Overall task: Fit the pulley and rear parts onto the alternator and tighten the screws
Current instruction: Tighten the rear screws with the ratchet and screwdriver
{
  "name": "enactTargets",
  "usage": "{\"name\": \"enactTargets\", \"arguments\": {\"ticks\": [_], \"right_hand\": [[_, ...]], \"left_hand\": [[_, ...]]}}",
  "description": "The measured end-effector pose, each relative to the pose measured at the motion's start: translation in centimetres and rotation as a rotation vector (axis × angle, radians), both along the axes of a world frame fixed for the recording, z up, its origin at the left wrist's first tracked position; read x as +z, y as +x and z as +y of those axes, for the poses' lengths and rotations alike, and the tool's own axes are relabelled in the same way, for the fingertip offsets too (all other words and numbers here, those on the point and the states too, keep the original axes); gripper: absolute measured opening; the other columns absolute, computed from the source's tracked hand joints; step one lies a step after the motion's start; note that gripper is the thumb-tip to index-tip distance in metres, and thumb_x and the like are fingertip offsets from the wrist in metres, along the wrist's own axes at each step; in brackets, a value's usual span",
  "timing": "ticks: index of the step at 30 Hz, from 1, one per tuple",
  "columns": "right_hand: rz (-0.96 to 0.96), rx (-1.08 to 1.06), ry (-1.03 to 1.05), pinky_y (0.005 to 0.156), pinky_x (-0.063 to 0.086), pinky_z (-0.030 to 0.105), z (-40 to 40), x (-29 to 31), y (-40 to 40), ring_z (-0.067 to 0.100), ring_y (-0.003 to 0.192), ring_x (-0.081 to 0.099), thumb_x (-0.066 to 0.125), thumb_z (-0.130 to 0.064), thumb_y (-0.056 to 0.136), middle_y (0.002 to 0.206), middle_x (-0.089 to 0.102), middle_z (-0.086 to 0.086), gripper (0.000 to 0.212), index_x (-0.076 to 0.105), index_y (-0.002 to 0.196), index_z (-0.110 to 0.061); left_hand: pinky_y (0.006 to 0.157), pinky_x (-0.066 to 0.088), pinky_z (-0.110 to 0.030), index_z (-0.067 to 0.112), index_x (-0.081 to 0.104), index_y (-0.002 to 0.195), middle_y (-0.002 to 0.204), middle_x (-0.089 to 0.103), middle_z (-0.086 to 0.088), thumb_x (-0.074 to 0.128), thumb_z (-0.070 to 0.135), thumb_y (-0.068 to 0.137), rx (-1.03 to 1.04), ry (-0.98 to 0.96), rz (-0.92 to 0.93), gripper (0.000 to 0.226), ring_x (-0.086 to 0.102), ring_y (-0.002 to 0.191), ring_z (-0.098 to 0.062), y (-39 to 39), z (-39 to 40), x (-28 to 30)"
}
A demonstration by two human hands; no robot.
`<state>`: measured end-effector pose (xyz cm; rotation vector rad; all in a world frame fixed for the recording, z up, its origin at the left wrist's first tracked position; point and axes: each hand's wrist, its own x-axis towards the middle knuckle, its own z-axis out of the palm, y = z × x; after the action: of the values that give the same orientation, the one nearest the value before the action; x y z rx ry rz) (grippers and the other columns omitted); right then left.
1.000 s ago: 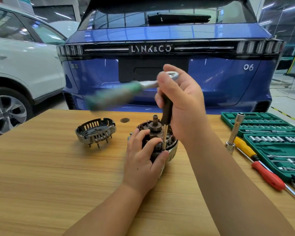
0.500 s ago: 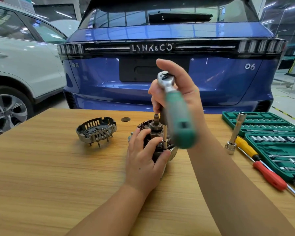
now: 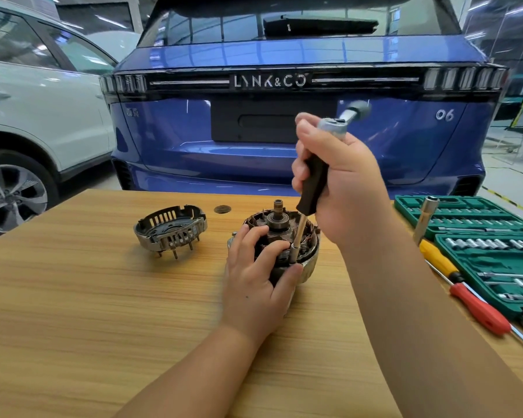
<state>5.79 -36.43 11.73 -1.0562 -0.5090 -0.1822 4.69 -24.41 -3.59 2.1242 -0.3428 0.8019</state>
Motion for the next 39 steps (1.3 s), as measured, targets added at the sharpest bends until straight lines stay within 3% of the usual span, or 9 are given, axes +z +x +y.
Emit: {"name": "enactTargets", "arguments": {"ticks": [2,7,13,20,24,29,32,35,39], "right_hand": [[-0.079,0.101,0.026,0.060,0.045,0.026,0.1,-0.3,0.2,0.014,0.060,0.052,0.063,-0.008,0.091,0.076,0.056,-0.001,0.028,0.059,0.118,-0.018],[-0.416,-0.100,-0.123,0.059,0.049,0.029,1.5,-1.0,0.1,0.018,0.063,0.053,0.057,0.001,0.096,0.083,0.059,0.005,0.039,0.058,0.122,-0.028],[-0.244,0.298,0.018,0.065,0.048,0.029,0.6,-0.8,-0.1,0.021,0.072,0.051,0.057,-0.026,0.088,0.094,0.050,0.015,0.038,0.061,0.126,-0.022],[-0.046,-0.226,0.012,0.049,0.040,0.021,0.7,-0.2,-0.4,0.011,0.053,0.043,0.074,-0.022,0.087,0.061,0.053,-0.007,0.019,0.064,0.096,-0.010],[-0.079,-0.064,0.008,0.059,0.047,0.023,0.9,-0.3,-0.3,0.013,0.060,0.050,0.066,-0.014,0.092,0.074,0.055,-0.001,0.027,0.058,0.117,-0.015],[-0.430,-0.117,-0.106,0.061,0.049,0.029,1.7,-1.0,-0.2,0.024,0.062,0.050,0.059,0.003,0.096,0.081,0.058,0.007,0.037,0.057,0.123,-0.022],[-0.311,0.100,0.005,0.060,0.050,0.028,1.4,-1.2,0.2,0.023,0.065,0.053,0.045,0.006,0.095,0.085,0.064,0.009,0.041,0.063,0.122,-0.019],[-0.201,0.383,0.086,0.067,0.050,0.030,0.2,-0.9,0.5,0.025,0.073,0.054,0.042,-0.015,0.085,0.090,0.065,0.011,0.046,0.058,0.128,-0.012],[-0.109,0.220,0.097,0.062,0.050,0.026,0.5,-0.5,0.4,0.019,0.067,0.055,0.058,-0.027,0.089,0.084,0.063,0.004,0.034,0.059,0.121,-0.014]], "left_hand": [[0.120,0.020,-0.045,0.020,0.071,0.116,0.147,0.044,0.000,0.050,0.056,0.086,0.008,-0.011,-0.013,0.051,0.017,0.149,-0.018,0.0,-0.1,-0.1],[0.119,0.023,-0.048,0.020,0.071,0.114,0.146,0.044,0.002,0.052,0.054,0.086,0.021,-0.016,-0.035,0.048,0.020,0.149,-0.022,0.0,-0.4,0.0],[0.112,0.032,-0.056,0.022,0.070,0.115,0.143,0.048,-0.002,0.052,0.054,0.086,0.015,0.001,-0.001,0.047,0.031,0.143,-0.031,-0.1,-0.1,0.0],[0.119,0.024,-0.051,0.024,0.069,0.119,0.149,0.042,0.003,0.049,0.057,0.087,0.011,-0.001,-0.001,0.050,0.015,0.150,-0.017,0.0,0.0,-0.2],[0.118,0.025,-0.054,0.025,0.069,0.118,0.149,0.042,0.004,0.050,0.057,0.087,0.011,-0.004,0.000,0.048,0.015,0.150,-0.018,0.1,0.0,-0.3],[0.116,0.027,-0.054,0.024,0.070,0.116,0.148,0.044,0.002,0.052,0.055,0.085,0.025,-0.021,-0.006,0.047,0.020,0.149,-0.022,-0.1,-0.3,-0.1],[0.114,0.031,-0.053,0.027,0.068,0.122,0.144,0.046,0.003,0.049,0.059,0.084,0.022,-0.017,0.058,0.053,0.025,0.145,-0.024,-0.3,-0.2,0.1],[0.119,0.026,-0.048,0.027,0.067,0.124,0.147,0.042,0.006,0.047,0.059,0.085,0.022,0.002,0.039,0.054,0.020,0.148,-0.020,-0.2,-0.1,0.2],[0.118,0.026,-0.051,0.025,0.069,0.119,0.147,0.043,0.004,0.048,0.058,0.085,0.028,-0.007,0.015,0.051,0.019,0.149,-0.021,-0.2,-0.2,0.1]]}}
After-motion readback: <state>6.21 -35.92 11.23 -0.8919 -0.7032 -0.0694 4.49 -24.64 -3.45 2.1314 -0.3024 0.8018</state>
